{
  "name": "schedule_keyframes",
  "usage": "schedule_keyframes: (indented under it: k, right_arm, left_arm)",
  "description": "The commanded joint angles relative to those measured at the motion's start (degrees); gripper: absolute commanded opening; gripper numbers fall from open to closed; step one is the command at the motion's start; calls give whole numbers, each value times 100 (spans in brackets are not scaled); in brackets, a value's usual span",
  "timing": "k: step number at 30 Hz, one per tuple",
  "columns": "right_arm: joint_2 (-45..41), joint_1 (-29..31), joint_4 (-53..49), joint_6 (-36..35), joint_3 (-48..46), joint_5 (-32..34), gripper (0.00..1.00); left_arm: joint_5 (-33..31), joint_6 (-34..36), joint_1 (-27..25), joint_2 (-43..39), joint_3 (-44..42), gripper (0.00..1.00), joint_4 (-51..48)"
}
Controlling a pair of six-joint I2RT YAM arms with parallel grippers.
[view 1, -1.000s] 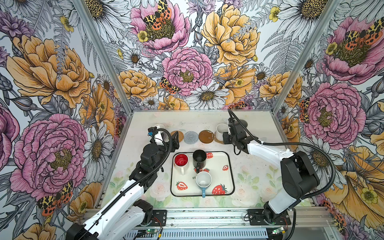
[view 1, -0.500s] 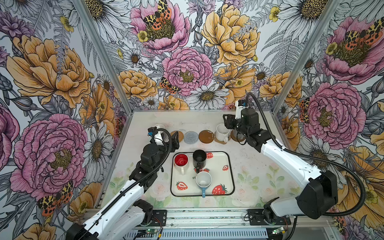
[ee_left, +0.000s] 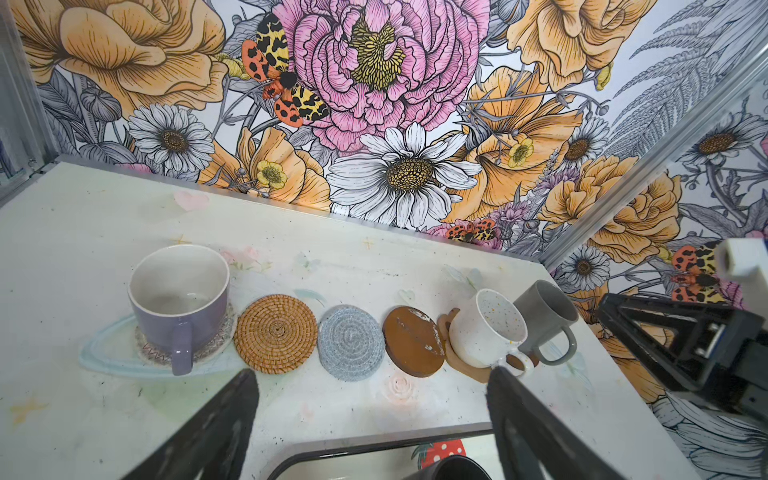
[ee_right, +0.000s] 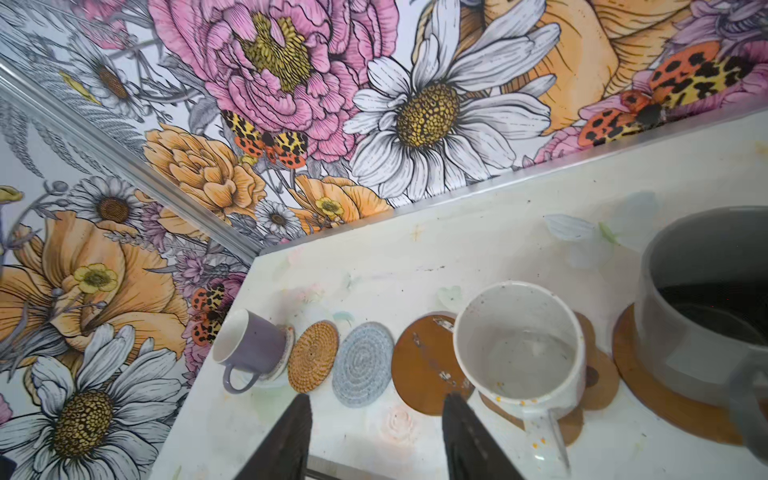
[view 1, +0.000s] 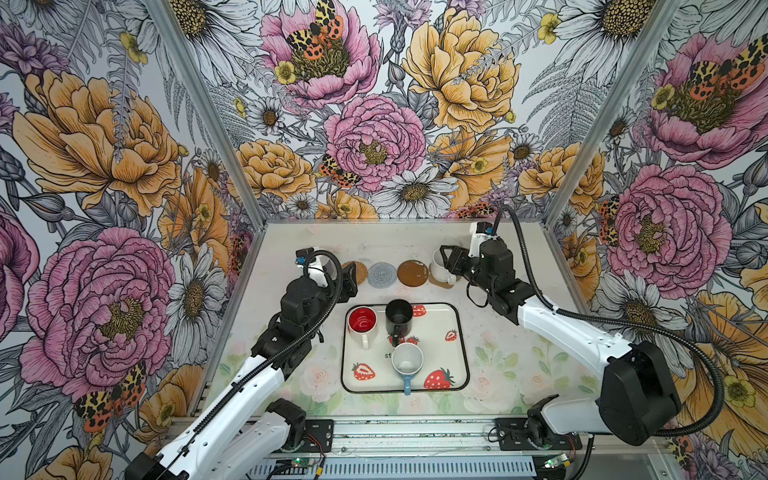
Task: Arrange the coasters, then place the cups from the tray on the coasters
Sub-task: 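Open the right gripper and raise it off the white speckled mug, then move the left gripper over the red-lined mug on the tray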
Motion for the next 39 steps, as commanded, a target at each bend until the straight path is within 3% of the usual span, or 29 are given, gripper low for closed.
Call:
schedule_keyframes:
  k: [1, 12, 21, 27, 39]
  right_arm:
    - [65, 84, 495, 105, -105, -232, 54]
    - [-327, 103, 456, -13, -380, -129, 57]
    - [-493, 103, 310, -89, -460, -6, 59]
    - [-495, 103, 275, -93, -478, 9, 59]
    - [-375, 103, 266, -75, -469, 8, 59]
  left_arm:
    - [1, -212, -17, -189, 369, 87, -908]
    - [-271, -161, -608, -709, 1101, 85, -2488]
    - [-432, -382, -1340, -548, 1489, 82, -4146]
    - [-238, -643, -1846, -342, 1354, 79, -4690]
    - [-612, -1944, -2691, 9, 356, 76, -4848]
